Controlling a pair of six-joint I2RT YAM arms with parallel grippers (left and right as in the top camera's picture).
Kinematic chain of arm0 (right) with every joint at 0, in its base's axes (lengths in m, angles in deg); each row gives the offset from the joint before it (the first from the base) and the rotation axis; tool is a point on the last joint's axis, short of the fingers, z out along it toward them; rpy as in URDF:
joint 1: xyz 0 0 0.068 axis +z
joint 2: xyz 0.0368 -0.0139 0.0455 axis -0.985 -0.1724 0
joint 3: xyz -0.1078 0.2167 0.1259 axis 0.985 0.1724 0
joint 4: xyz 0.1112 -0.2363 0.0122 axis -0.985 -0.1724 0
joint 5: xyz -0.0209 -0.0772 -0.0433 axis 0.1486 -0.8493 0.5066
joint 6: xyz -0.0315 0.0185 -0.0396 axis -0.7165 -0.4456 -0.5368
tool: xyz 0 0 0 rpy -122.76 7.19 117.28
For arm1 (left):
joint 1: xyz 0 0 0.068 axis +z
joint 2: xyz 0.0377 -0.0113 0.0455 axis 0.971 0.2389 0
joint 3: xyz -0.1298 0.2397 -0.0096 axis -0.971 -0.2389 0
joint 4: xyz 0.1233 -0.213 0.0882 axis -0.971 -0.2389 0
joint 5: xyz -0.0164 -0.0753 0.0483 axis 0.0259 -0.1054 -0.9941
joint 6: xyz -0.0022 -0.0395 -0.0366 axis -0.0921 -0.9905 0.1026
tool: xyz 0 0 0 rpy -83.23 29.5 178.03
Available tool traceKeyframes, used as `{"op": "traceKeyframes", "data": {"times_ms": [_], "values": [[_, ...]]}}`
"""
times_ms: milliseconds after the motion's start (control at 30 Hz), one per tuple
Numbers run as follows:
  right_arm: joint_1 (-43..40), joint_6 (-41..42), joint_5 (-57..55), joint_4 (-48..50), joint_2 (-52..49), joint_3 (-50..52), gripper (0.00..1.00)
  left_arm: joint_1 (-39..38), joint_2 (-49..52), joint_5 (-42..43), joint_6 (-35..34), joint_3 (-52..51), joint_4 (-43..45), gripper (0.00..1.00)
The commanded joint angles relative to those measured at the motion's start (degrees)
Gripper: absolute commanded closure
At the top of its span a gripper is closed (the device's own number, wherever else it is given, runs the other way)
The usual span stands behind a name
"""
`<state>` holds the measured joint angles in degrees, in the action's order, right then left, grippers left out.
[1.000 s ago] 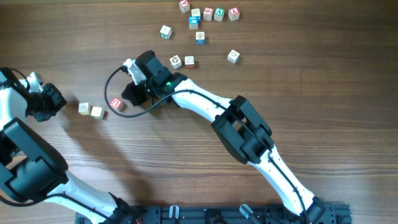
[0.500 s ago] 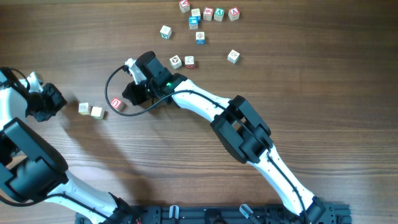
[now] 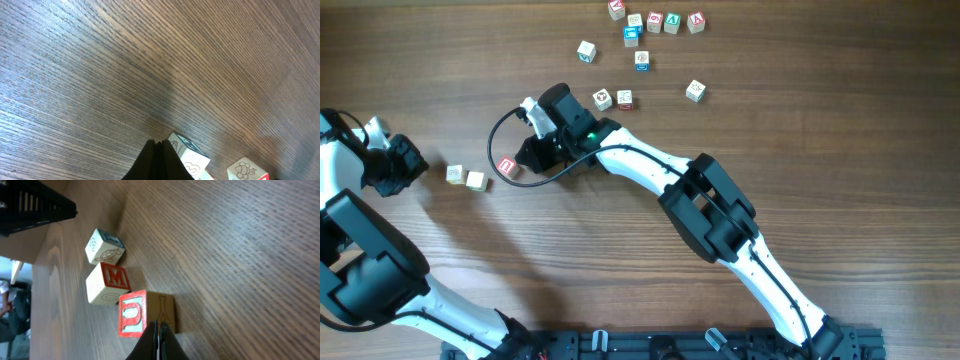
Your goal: Form a horizontal line
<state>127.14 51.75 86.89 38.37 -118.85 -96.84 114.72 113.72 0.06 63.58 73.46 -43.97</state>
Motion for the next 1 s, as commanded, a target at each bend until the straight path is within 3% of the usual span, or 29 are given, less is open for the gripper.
{"op": "traceKeyframes", "data": {"times_ms": [0, 633, 767, 967], "values": [[0.0, 0.6, 3.4, -0.1, -1.4, 0.3, 0.95, 0.2, -1.2, -0.5, 0.1, 0.9, -0.2, 0.96], [0.0, 0.6, 6.7, -1.0, -1.4, 0.3, 0.95, 0.2, -1.2, -0.5, 0.1, 0.9, -0.2, 0.96], [-1.0, -2.6, 6.6, -0.9, 0.0, 0.3, 0.95, 0.2, -1.2, -0.5, 0.1, 0.9, -0.2, 0.96], [-2.3, -1.1, -4.1, -2.0, 1.4, 0.3, 0.95, 0.2, -1.2, -0.5, 0.1, 0.9, -0.2, 0.96]]}}
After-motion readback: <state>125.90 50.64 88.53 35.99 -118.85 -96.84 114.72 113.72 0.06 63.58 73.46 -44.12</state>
